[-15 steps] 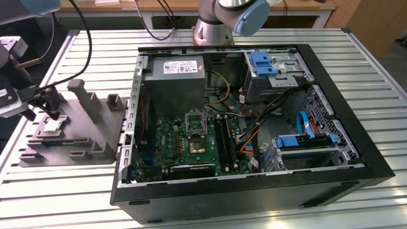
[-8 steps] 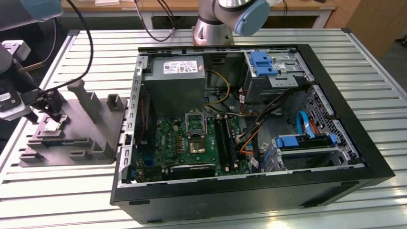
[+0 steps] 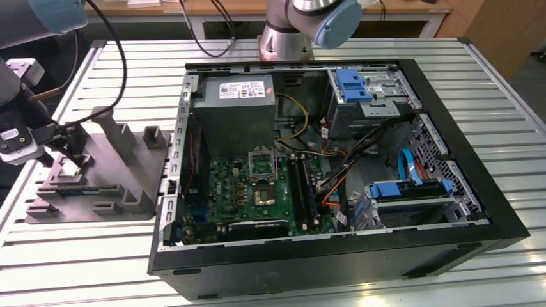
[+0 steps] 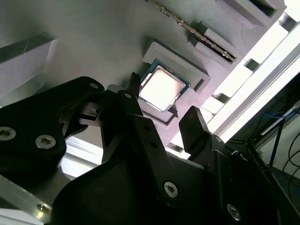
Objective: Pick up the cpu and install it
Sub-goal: 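Pick up the cpu and move it towards the insertion slot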
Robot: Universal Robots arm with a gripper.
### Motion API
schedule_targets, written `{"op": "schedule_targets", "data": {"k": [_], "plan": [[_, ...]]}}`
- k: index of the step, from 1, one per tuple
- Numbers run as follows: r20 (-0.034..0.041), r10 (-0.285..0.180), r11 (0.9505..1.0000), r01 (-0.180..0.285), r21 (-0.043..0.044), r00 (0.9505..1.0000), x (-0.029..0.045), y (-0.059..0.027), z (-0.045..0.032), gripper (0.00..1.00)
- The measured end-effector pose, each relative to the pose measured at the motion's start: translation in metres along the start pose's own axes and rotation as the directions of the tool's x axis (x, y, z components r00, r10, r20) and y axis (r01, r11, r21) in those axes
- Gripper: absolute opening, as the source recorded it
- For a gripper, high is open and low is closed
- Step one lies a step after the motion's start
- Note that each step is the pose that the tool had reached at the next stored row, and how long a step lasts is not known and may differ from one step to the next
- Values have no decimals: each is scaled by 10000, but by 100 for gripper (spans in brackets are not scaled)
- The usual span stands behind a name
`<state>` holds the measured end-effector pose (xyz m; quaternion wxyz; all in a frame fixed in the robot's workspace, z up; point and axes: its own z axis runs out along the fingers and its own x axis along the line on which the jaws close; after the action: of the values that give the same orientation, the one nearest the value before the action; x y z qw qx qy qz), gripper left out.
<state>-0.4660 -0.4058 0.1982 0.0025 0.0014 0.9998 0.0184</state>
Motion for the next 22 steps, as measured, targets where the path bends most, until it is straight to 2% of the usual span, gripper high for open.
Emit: {"op": "schedule_targets", "data": {"k": [22], "plan": [[1, 39, 10000, -39, 14, 10000, 1, -9, 142, 60]]}}
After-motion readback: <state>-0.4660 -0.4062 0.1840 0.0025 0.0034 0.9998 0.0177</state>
